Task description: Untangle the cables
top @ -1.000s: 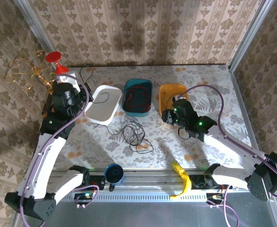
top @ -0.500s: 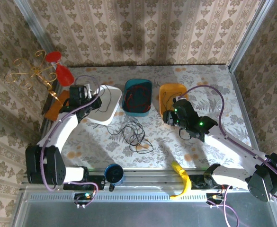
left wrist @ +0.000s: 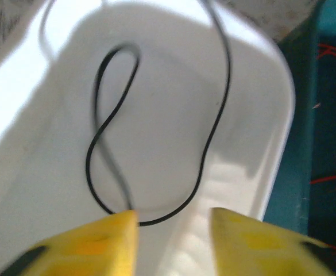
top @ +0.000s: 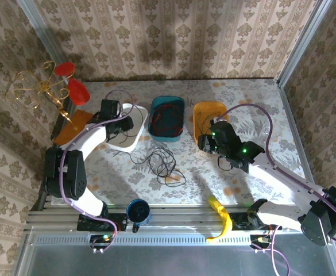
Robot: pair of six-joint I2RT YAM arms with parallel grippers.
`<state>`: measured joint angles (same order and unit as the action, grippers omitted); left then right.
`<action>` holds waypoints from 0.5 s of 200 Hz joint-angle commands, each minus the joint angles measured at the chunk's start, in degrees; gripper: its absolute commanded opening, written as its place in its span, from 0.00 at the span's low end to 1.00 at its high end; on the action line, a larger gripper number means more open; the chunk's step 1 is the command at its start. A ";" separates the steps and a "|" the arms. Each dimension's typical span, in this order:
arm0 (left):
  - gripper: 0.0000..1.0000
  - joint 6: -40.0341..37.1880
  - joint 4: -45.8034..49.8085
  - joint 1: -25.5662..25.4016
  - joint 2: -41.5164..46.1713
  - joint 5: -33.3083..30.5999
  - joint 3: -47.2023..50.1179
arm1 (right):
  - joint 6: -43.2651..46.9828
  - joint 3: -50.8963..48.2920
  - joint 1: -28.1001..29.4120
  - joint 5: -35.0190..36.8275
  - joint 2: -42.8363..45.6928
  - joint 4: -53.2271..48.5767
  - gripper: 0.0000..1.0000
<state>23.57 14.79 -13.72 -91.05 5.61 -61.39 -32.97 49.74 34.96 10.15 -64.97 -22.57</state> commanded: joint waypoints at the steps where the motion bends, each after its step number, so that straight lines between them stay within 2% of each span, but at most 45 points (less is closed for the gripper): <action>1: 0.72 -5.85 1.26 -4.56 4.01 -5.69 -5.71 | 0.80 -0.43 -0.41 1.14 1.25 -1.70 0.48; 19: 0.91 -11.51 2.06 -10.04 7.63 -9.12 -7.91 | 0.81 -0.76 -0.31 1.03 1.25 -1.45 0.48; 31: 0.96 -14.09 3.73 -14.77 9.37 -10.80 -8.70 | 0.63 -1.16 -0.33 0.64 1.23 -1.02 0.48; 62: 1.00 -12.49 8.35 -23.06 12.63 -12.84 -4.73 | 0.89 -1.92 0.17 -1.22 0.34 -0.33 0.48; 100: 1.00 -3.22 11.05 -31.81 14.22 -15.21 5.65 | 0.98 -2.27 0.46 -1.02 -0.31 -0.39 0.48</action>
<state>14.81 19.33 -41.56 -76.36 -5.91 -61.78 -32.80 48.07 35.14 9.47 -64.95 -22.50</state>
